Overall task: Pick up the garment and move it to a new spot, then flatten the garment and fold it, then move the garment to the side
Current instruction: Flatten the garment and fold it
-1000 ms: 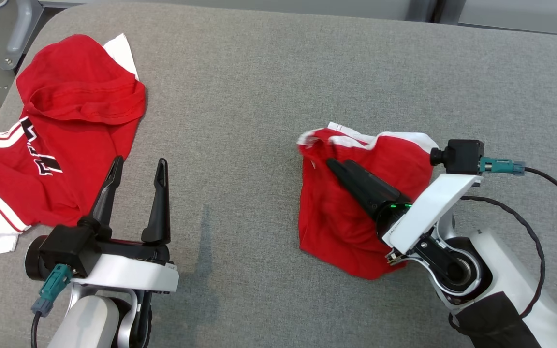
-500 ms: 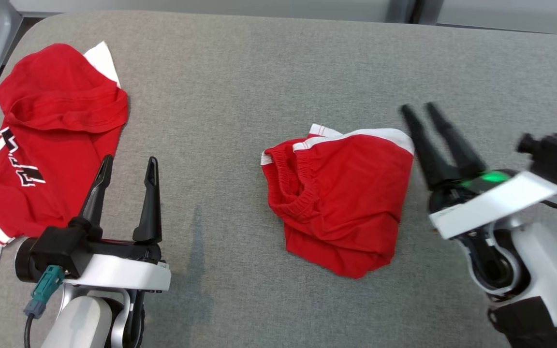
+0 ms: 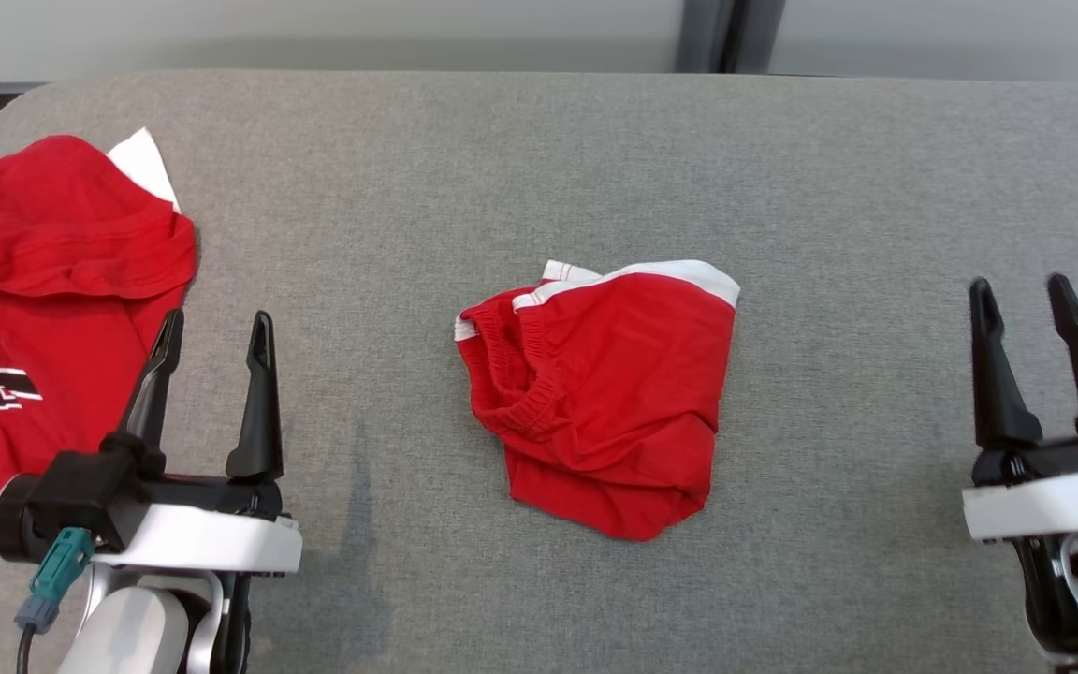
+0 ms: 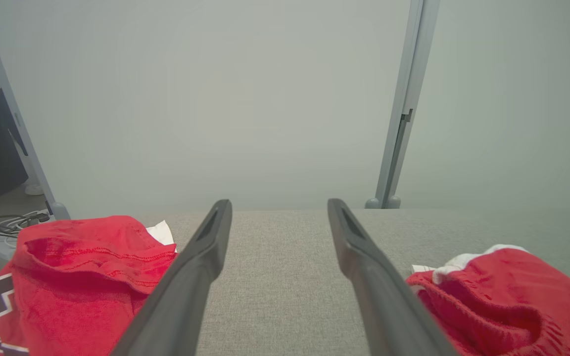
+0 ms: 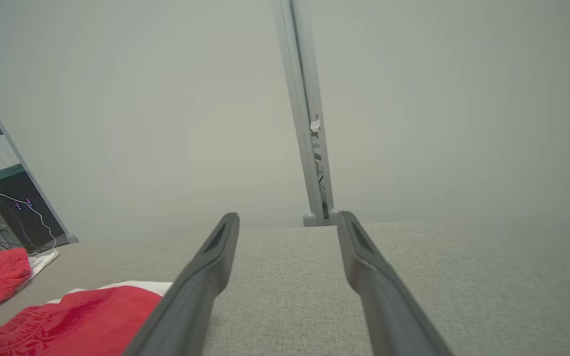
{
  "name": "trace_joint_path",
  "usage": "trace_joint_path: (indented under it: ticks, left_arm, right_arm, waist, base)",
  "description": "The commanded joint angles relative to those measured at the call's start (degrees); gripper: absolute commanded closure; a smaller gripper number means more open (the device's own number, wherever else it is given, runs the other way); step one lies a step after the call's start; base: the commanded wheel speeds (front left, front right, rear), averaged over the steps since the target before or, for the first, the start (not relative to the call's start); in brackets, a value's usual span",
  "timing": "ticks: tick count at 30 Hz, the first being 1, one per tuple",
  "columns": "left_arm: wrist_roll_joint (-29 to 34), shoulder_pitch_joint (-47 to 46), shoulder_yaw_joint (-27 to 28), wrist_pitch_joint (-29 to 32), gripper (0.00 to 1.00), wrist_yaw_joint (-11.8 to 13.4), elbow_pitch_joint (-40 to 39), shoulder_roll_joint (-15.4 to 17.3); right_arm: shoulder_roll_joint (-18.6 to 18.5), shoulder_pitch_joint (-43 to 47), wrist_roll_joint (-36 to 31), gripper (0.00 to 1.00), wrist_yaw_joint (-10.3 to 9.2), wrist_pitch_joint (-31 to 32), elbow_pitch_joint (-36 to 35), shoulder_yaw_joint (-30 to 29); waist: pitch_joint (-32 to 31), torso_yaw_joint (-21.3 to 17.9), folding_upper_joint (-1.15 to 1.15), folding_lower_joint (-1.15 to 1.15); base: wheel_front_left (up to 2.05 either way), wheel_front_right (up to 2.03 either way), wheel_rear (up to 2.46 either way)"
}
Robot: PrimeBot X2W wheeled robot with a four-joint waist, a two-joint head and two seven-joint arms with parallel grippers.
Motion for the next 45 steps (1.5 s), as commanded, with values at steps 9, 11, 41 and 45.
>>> trace_joint_path:
  ticks: [9,11,41,45]
  left_arm:
    - [0.18,2.04,-0.03,1.04,0.0,0.64,-1.08,1.41]
    - [0.13,1.86,-0.16,1.36,0.0,0.58,-1.26,1.56]
    - [-0.8,-0.67,-1.44,0.54,0.0,0.28,-0.75,0.29]
    - [-0.86,-0.77,-1.62,0.26,0.0,-0.06,-0.17,-0.48]
  right_arm:
    - [3.61,6.65,-8.92,0.0,0.13,2.26,-5.33,-5.55]
    - [4.1,6.87,-9.48,0.0,0.13,2.39,-5.86,-5.78]
    - [5.58,-3.62,-11.87,1.0,0.13,6.13,-0.64,6.47]
    - [6.08,-7.07,-10.35,1.0,0.13,5.45,3.75,11.34]
  waist:
    - [-1.16,-1.93,0.0,0.0]
    - [-1.24,-2.14,0.0,0.0]
    - [0.9,2.76,0.0,0.0]
    - [1.35,4.2,0.0,0.0]
  base:
    - [0.0,0.0,0.0]
    - [0.0,0.0,0.0]
    - [0.0,0.0,0.0]
    - [0.0,0.0,0.0]
